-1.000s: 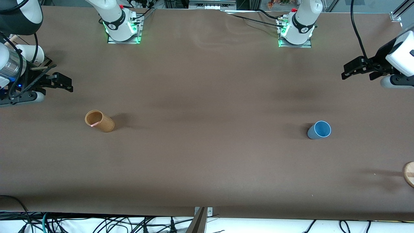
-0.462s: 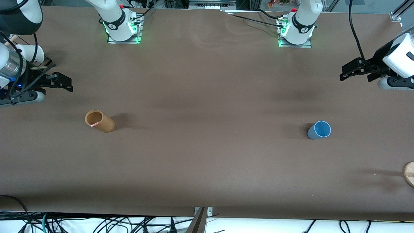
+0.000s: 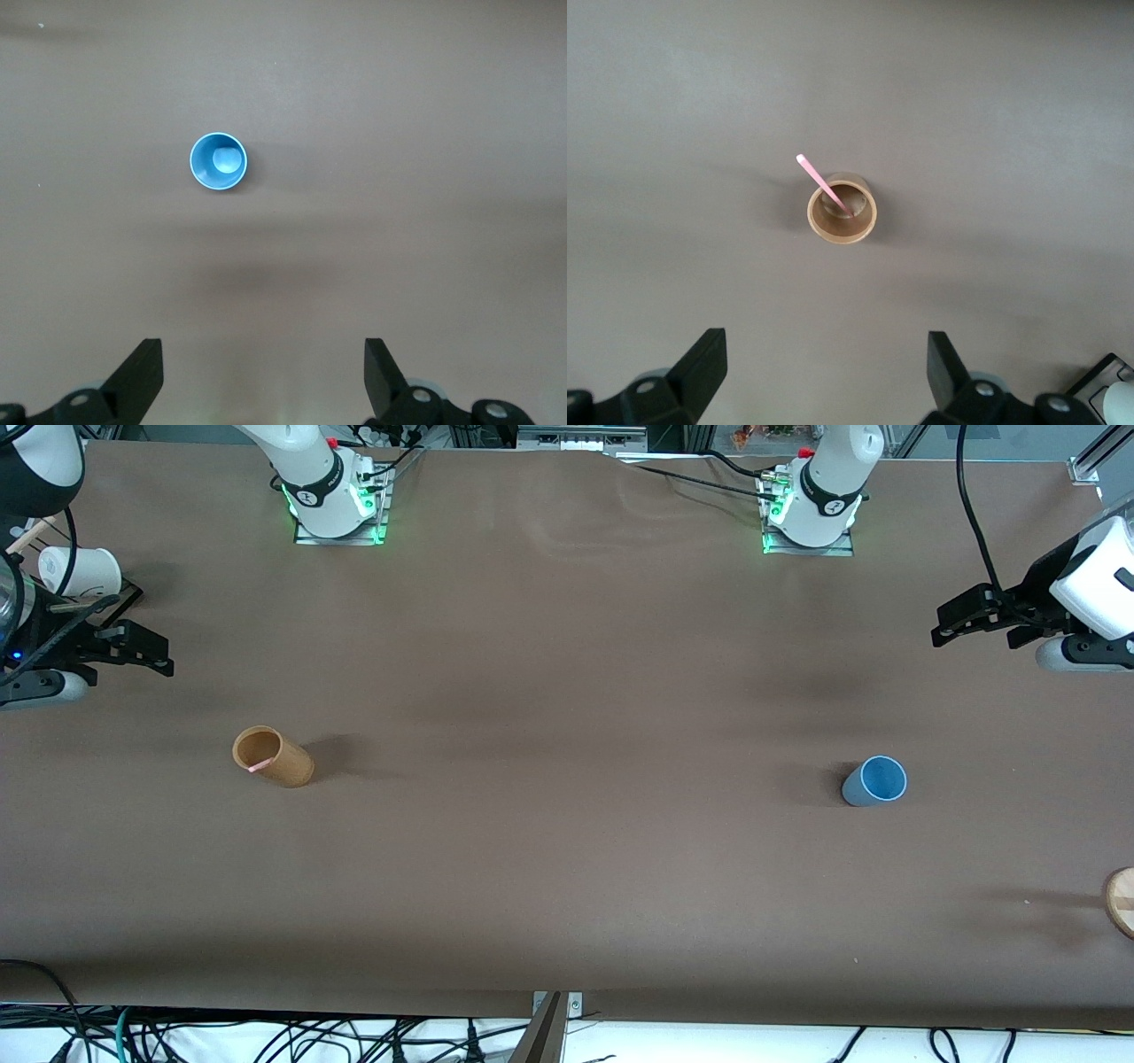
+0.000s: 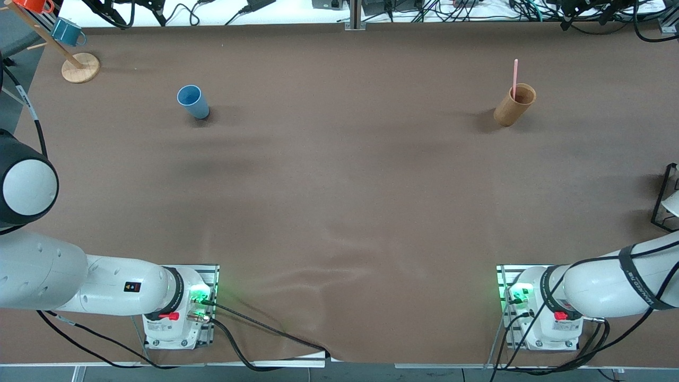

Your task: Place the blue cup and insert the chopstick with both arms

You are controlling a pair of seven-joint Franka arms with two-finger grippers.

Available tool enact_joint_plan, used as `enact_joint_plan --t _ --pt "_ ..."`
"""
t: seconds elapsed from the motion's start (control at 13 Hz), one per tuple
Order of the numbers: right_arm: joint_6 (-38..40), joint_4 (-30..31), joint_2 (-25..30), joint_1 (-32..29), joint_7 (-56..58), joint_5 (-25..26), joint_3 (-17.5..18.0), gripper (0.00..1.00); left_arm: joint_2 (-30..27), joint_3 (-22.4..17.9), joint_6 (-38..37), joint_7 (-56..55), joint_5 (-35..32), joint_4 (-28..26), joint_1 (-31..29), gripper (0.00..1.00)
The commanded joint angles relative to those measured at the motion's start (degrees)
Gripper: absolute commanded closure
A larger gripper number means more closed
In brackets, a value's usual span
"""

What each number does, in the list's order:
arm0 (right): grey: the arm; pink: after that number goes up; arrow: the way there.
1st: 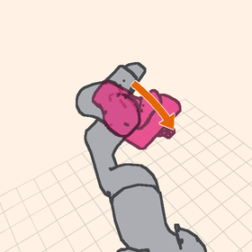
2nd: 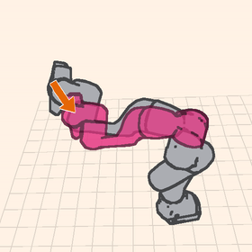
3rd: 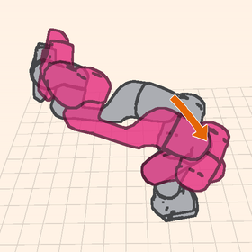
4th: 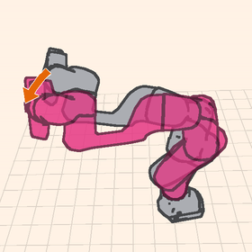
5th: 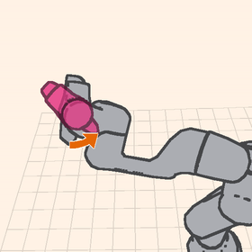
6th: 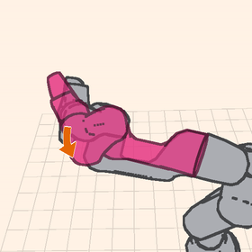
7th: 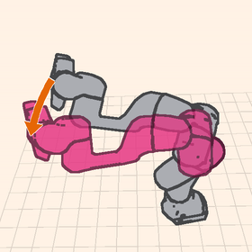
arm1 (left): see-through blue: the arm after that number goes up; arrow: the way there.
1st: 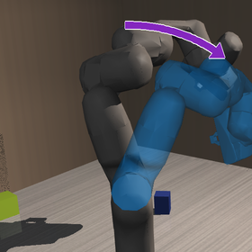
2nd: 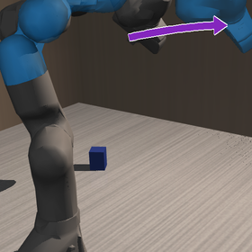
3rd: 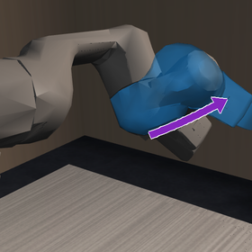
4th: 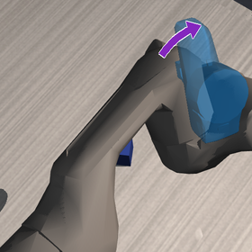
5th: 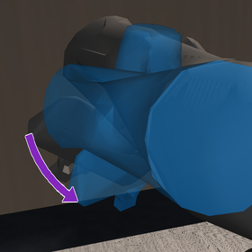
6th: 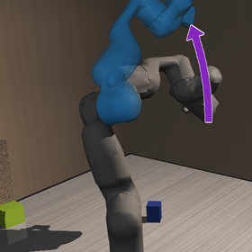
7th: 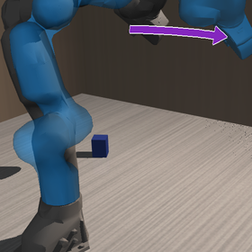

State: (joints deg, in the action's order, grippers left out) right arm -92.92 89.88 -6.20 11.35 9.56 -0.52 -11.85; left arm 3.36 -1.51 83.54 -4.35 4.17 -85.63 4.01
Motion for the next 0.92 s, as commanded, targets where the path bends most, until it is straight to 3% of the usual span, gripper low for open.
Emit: enact_joint_plan --t 0.0,0.85 --pt "0.37 -0.14 0.49 0.08 0.64 -0.19 0.16 0.00 -0.63 0.28 0.66 -0.13 0.58 -0.77 -0.50 0.00" --pt "0.02 -0.23 -0.31 0.25 0.73 -0.27 0.42 0.00 -0.55 0.37 0.66 -0.13 0.58 -0.85 -0.41 0.00"
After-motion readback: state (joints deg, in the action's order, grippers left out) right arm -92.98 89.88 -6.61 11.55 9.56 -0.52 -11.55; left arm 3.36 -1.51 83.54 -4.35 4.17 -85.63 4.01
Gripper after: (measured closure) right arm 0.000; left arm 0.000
